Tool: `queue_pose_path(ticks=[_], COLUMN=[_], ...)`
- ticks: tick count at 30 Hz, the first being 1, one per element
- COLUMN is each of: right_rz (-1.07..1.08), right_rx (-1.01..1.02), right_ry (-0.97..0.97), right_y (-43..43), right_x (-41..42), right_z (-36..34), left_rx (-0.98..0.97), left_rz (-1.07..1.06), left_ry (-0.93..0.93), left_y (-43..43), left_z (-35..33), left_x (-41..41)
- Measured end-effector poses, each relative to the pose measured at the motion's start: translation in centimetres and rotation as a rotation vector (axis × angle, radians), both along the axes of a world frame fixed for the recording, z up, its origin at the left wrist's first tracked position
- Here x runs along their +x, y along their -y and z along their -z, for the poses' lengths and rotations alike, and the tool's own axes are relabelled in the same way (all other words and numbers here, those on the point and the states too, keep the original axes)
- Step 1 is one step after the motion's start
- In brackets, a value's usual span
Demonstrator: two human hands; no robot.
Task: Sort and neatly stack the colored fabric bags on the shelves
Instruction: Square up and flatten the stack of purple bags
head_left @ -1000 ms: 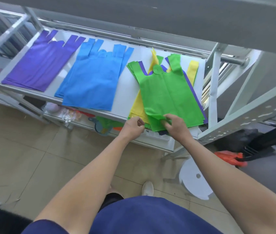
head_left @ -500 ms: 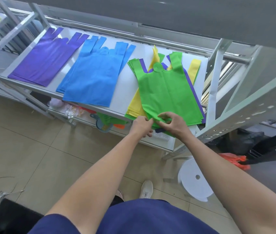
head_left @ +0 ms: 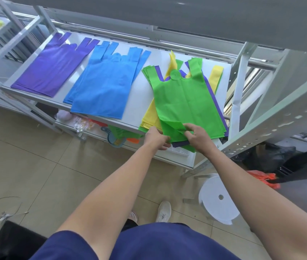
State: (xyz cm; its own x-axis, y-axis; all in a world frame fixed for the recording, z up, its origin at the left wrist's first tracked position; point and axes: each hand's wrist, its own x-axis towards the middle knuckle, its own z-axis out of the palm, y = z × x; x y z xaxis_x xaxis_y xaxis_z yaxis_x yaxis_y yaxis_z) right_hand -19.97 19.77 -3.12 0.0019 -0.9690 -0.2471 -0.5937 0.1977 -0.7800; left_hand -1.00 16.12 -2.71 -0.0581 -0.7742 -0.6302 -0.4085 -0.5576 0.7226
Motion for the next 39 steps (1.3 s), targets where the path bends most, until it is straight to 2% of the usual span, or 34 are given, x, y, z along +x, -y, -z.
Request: queue_pose_path(ticks=[4,8,11,12,14,16,18,21,24,29,34,37,39], right_rz=[-0.111,-0.112,-0.005,0.047,0.146,0.25,0.363,0.493,0.538,0.48,0.398,0.219,0.065], right_rx=[0.006,-0.031,-0.039,-0.018,0.021,0.039,0.058,0.071,0.062,-0.029,-0.18,-0.24,-0.257], right_ry=[-0.07,-0.281,-0.21,-0.159,-0.089,-0.028,0.049,0.133,0.146,0.092,-0.016,-0.138,-0.306], right_y=[-0.3,-0.2,0.6,0.8,1.2,1.6,2.0,2.2,2.1,1.8,1.2,0.8,0.4], right_x=[0.0,-0.4,-0.9,-1.0,-1.3,-1.5,-1.6,-1.9,-1.9,-2.0,-2.3,-2.9,-2.9], right_z=[-0.4,0.2,0.0,-0.2,-0.5,-0.6,-0.7,-0.7,-0.9,-2.1,-3.4,-2.6,-1.6], left_rx=[-0.045,-0.138,-0.053,-0.04,-0.1,-0.185,-0.164,-0.041,0.045,0.05,0.01,-0.01,-0.074], left_rz=[-0.01,0.034,0.143,0.182,0.187,0.077,-0.01,-0.095,-0.094,-0.083,-0.078,-0.039,-0.086], left_ry=[-0.18,-0.342,-0.446,-0.402,-0.202,-0.019,-0.021,-0.125,-0.109,-0.082,-0.134,-0.192,-0.247], left_y=[0.4,1.2,1.1,0.9,0.5,0.4,0.5,1.3,2.3,4.1,5.0,5.5,6.3], left_z=[-1.2,-2.1,-2.6,-2.3,-1.6,-0.7,-0.3,-0.6,-1.2,-0.3,-0.3,-1.4,-2.7], left_x=[-0.2,-0.2,0.0,0.1,0.0,-0.3,-1.0,-2.6,-4.3,-5.6,-5.8,-5.1,-3.2])
